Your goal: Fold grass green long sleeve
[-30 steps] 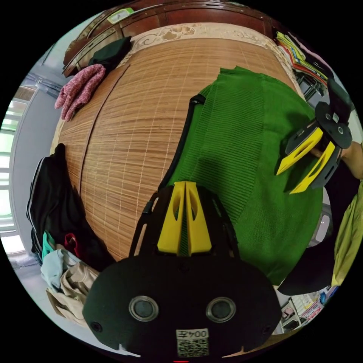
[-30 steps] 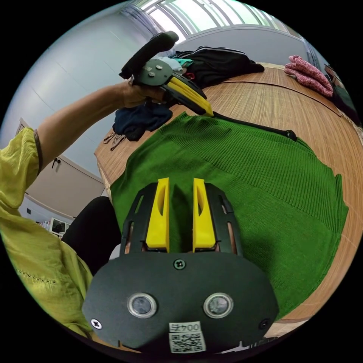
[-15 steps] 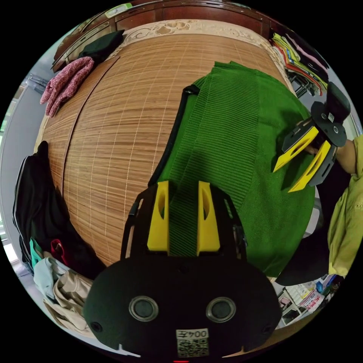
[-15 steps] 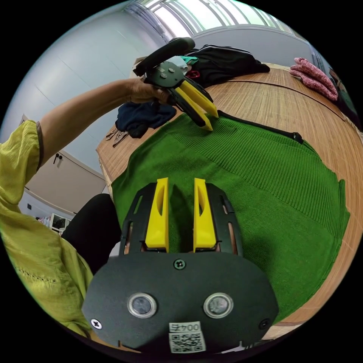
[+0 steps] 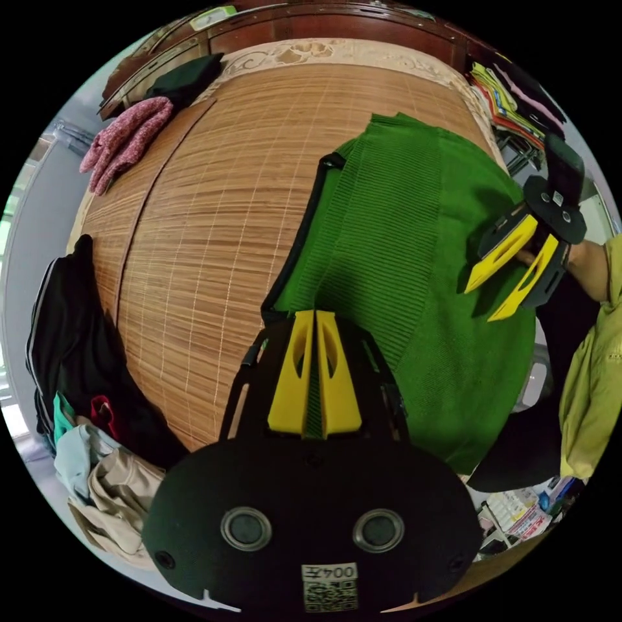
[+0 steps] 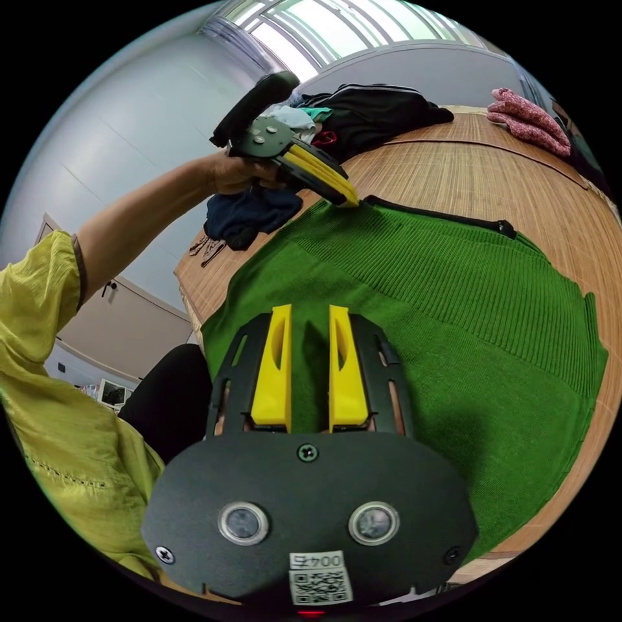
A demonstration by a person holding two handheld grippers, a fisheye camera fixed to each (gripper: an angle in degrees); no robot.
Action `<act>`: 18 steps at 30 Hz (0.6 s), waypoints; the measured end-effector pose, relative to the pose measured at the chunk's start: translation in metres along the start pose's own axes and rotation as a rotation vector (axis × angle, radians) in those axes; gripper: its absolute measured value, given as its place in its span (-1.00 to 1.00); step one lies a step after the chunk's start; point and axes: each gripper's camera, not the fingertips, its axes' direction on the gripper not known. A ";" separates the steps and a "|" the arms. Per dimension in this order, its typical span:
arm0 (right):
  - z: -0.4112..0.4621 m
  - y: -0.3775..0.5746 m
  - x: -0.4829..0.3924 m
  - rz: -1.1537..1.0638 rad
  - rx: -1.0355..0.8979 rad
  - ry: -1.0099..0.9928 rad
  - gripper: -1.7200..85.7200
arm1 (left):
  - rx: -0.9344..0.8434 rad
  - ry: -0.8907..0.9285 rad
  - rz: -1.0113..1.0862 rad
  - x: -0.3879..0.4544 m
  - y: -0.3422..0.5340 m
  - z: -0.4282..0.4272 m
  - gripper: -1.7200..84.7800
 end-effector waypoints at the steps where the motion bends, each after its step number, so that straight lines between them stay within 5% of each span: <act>1: 0.000 -0.003 -0.001 0.002 0.005 -0.006 -0.75 | 0.008 -0.017 -0.027 -0.001 0.002 -0.006 -0.94; 9: 0.008 -0.026 -0.008 0.000 -0.016 -0.001 -0.76 | -0.122 -0.058 -0.103 0.021 0.011 0.023 -0.94; 18: 0.008 -0.050 -0.023 -0.025 0.011 0.006 -0.75 | 0.000 -0.171 -0.265 0.070 0.055 -0.012 -0.94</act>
